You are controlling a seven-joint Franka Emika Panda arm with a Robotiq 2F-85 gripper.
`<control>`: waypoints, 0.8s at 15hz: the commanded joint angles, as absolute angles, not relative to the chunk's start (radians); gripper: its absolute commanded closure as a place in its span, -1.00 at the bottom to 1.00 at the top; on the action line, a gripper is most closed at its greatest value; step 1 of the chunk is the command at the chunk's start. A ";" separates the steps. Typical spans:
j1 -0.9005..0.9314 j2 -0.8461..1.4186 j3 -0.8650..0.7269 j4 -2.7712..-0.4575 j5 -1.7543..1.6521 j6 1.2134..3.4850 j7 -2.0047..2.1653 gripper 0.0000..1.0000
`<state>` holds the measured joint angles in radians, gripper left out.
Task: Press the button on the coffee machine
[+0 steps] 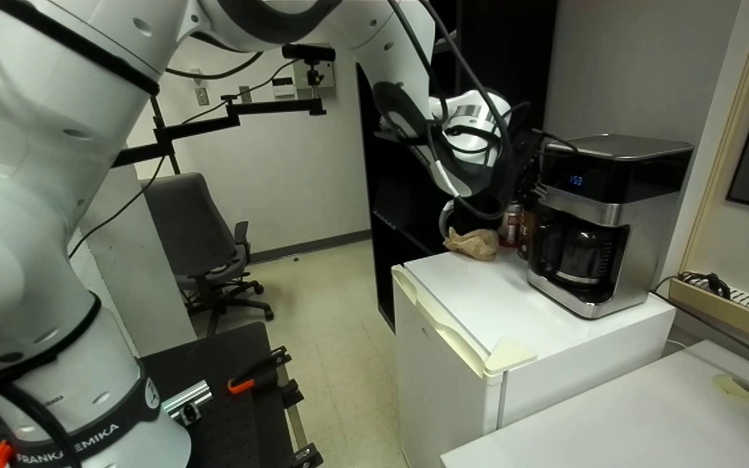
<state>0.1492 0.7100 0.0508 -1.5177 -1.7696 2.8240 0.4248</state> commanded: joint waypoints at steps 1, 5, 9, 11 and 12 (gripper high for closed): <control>0.135 0.664 0.048 -1.574 -1.774 2.849 0.427 0.99; 0.111 0.627 0.052 -1.658 -1.755 2.895 0.417 0.99; 0.084 0.591 0.057 -1.733 -1.747 2.973 0.424 0.99; 0.071 0.567 0.060 -1.768 -1.732 3.015 0.432 0.99; 0.063 0.553 0.062 -1.787 -1.718 3.041 0.438 0.99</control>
<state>0.0868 0.6200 0.0521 -1.7043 -1.7494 2.9823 0.4256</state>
